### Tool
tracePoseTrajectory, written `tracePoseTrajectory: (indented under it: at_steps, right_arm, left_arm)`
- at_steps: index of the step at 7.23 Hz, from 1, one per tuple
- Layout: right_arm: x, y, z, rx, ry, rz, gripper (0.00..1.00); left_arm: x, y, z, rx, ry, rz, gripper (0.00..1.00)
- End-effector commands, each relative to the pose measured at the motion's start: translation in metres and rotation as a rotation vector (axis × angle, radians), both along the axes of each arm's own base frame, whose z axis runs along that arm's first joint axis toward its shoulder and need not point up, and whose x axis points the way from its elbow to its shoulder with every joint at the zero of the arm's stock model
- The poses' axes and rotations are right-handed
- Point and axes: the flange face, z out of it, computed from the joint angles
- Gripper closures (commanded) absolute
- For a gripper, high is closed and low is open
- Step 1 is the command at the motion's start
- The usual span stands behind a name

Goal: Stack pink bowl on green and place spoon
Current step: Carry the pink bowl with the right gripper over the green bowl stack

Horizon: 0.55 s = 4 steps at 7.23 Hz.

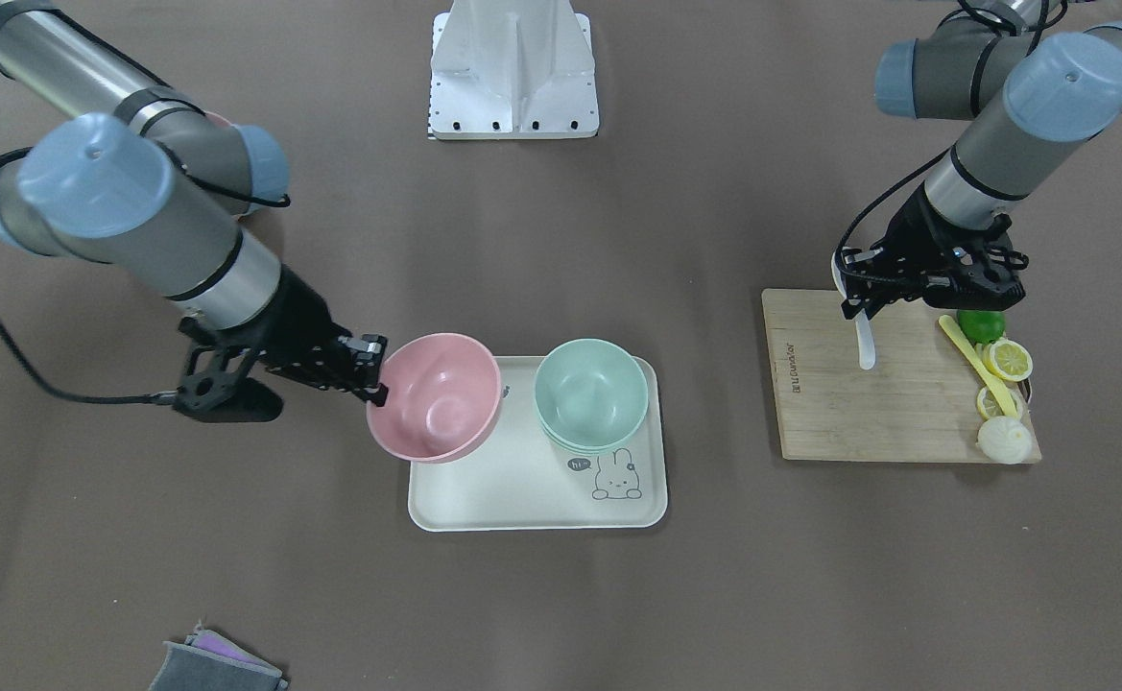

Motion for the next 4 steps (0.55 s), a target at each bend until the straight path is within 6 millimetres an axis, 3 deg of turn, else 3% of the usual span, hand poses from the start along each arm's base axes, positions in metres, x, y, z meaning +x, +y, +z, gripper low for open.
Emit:
tracePoseTrajectory:
  at_steps: [1, 2, 4]
  right_arm:
    - [-0.056, 0.02, -0.044, 0.028, -0.02, 0.008, 1.0]
    - [-0.088, 0.017, -0.048, 0.063, -0.035, 0.041, 1.0]
    - [-0.107, 0.023, -0.049, 0.07, -0.048, 0.029, 1.0]
  left_arm:
    - [-0.001, -0.002, 0.003, -0.004, -0.004, -0.003, 1.0]
    - [0.0, -0.002, 0.004, -0.003, -0.002, -0.002, 1.0]
    - [-0.002, -0.007, 0.011, -0.013, -0.012, -0.01, 1.0]
